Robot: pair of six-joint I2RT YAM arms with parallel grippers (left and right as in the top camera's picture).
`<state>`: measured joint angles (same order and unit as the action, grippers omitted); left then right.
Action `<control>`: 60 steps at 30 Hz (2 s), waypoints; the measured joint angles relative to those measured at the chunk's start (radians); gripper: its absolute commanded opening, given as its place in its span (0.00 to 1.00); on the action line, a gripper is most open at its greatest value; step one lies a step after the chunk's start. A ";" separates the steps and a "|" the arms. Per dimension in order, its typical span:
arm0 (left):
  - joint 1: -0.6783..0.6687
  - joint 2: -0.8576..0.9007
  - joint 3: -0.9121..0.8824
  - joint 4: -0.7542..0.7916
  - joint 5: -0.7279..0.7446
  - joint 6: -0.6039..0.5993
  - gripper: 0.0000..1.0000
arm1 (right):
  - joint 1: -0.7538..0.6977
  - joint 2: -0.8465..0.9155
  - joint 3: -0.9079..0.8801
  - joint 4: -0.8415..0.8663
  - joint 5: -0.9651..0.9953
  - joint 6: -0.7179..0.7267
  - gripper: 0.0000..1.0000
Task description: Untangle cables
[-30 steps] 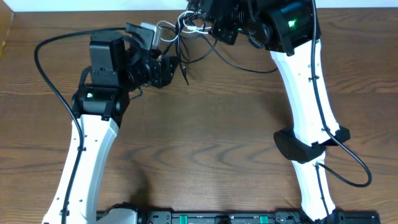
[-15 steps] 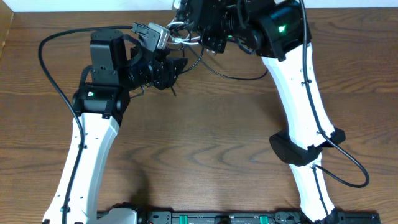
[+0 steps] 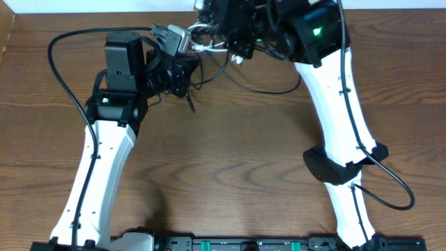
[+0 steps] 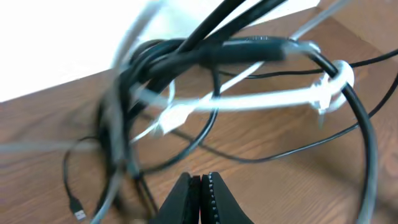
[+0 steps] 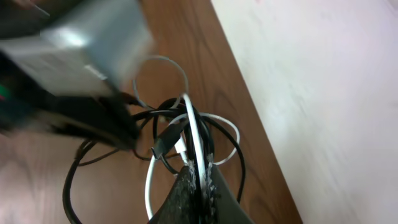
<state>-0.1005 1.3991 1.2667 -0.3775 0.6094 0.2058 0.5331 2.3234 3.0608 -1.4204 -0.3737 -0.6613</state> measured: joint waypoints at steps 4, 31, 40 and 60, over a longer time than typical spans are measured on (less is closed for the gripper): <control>0.000 -0.065 0.000 -0.001 -0.036 0.000 0.08 | -0.046 0.000 0.000 0.000 0.008 0.000 0.01; 0.001 0.043 0.000 -0.018 -0.093 -0.077 0.08 | 0.006 0.000 0.000 0.020 -0.018 -0.005 0.01; 0.001 -0.111 0.000 -0.018 -0.114 -0.079 0.08 | -0.035 0.000 0.000 0.020 0.052 -0.016 0.01; 0.066 -0.244 0.091 -0.090 -0.354 -0.074 0.08 | -0.268 0.000 0.000 -0.027 0.075 -0.022 0.01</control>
<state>-0.0341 1.1549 1.3579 -0.4671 0.2558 0.1318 0.2649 2.3238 3.0608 -1.4471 -0.2989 -0.6834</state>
